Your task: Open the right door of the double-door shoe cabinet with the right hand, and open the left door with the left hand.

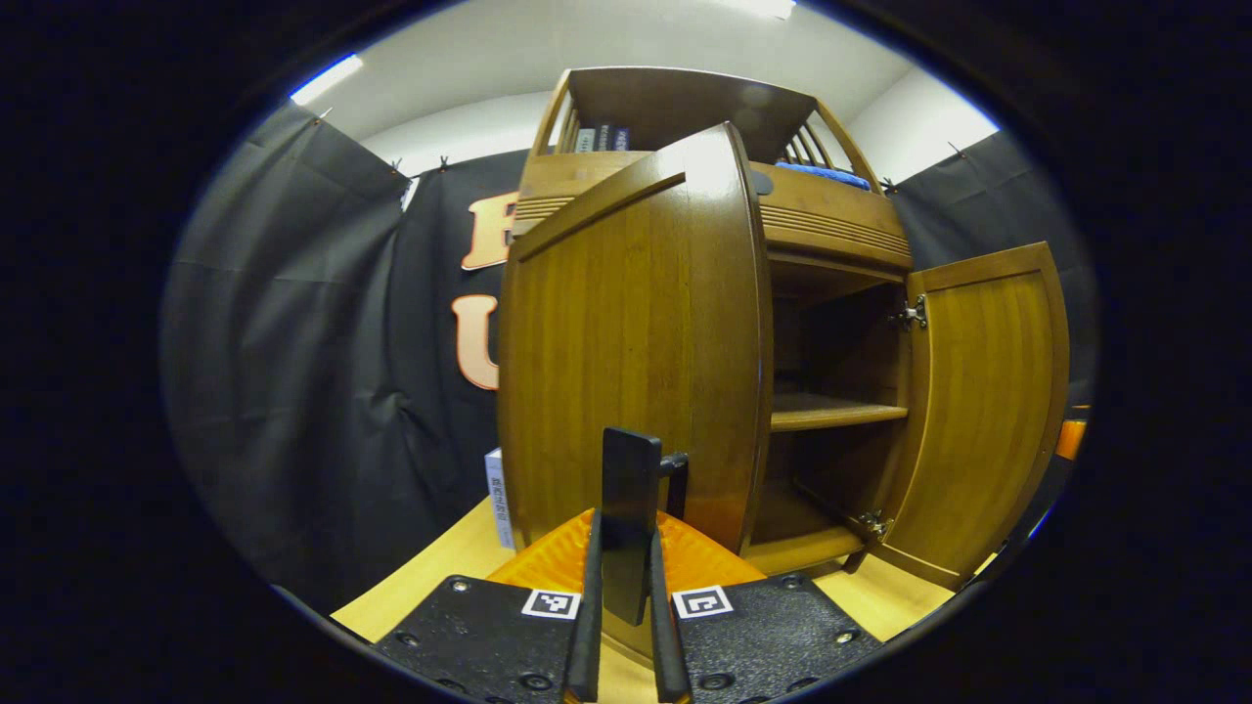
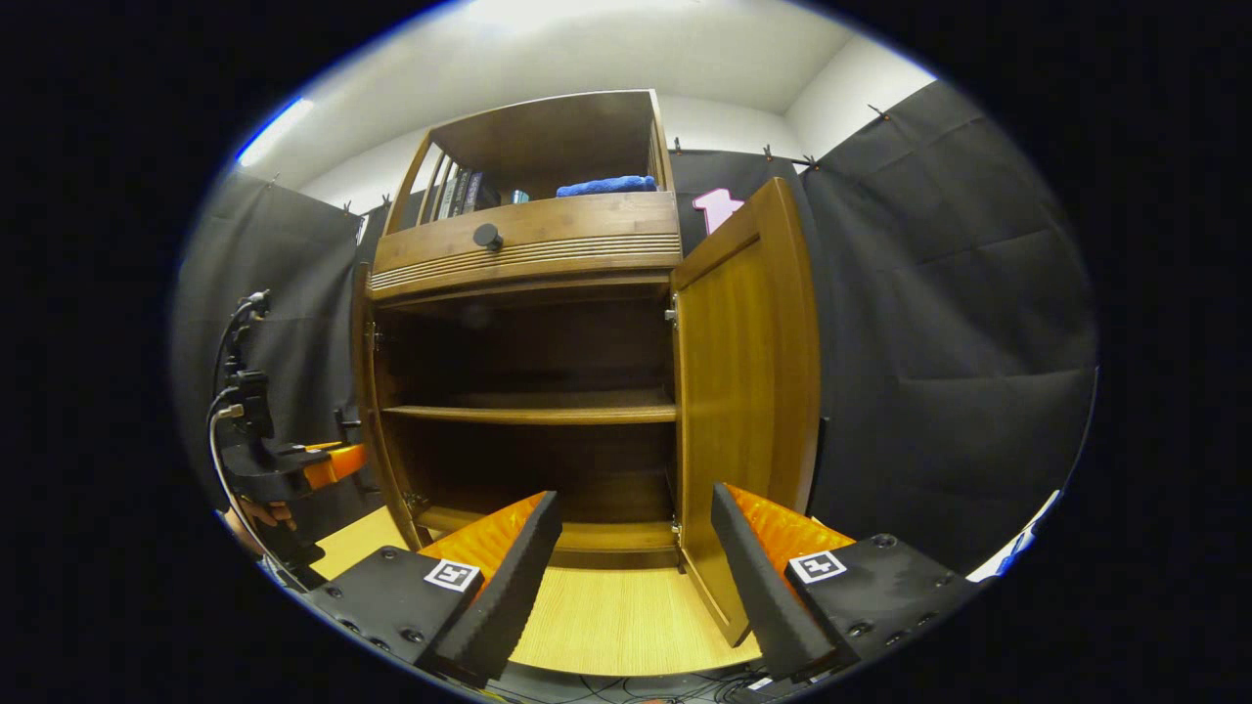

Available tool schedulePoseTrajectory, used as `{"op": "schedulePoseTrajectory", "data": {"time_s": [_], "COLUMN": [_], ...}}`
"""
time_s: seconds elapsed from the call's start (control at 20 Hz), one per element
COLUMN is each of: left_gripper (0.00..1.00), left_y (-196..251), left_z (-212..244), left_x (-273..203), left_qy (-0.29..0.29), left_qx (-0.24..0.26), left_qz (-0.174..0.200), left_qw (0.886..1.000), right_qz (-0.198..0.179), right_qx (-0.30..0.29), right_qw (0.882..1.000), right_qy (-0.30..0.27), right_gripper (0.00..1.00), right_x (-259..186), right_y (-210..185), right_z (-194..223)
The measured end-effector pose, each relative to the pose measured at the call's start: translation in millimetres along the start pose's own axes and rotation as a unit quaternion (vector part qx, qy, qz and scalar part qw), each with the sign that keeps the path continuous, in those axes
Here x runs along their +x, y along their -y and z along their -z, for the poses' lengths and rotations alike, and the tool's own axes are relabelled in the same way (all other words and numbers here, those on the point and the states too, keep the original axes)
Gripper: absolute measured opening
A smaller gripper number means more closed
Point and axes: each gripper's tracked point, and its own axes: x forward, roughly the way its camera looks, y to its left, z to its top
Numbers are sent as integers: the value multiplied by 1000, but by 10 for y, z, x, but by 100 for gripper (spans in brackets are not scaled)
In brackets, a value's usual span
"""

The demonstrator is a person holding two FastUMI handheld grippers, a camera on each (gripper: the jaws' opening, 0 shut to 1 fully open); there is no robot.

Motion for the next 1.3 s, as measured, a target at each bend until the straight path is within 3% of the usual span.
{"op": "schedulePoseTrajectory", "data": {"time_s": [0.25, 0.5, 0.85, 0.9, 0.95, 1.15, 1.25, 1.3], "left_gripper": [19, 22, 21, 21, 28, 25, 29, 31], "left_y": [-505, -993, -1397, -1460, -1493, -1569, -1661, -1683], "left_z": [-117, -164, -28, -25, -20, -37, 2, 27], "left_x": [-194, -235, -278, -282, -288, -226, -220, -238], "left_qy": [24, 32, 18, 19, 19, 28, 20, 13], "left_qx": [-12, -27, -27, -32, -43, -56, -74, -80], "left_qz": [-34, -54, 9, 18, 31, 70, 73, 68], "left_qw": [999, 998, 999, 999, 998, 996, 994, 994], "right_qz": [-25, -36, -25, -24, -22, -19, -24, -27], "right_qx": [1, 5, 0, 0, -1, -1, 0, 0], "right_qw": [1000, 999, 1000, 1000, 1000, 1000, 1000, 1000], "right_qy": [-5, 3, 6, 5, 5, 9, 12, 13], "right_gripper": [99, 99, 93, 93, 99, 97, 93, 99], "right_x": [114, 199, 230, 238, 255, 297, 312, 333], "right_y": [-158, -249, -211, -214, -214, -225, -256, -272], "right_z": [17, -31, -71, -71, -71, -121, -148, -157]}}
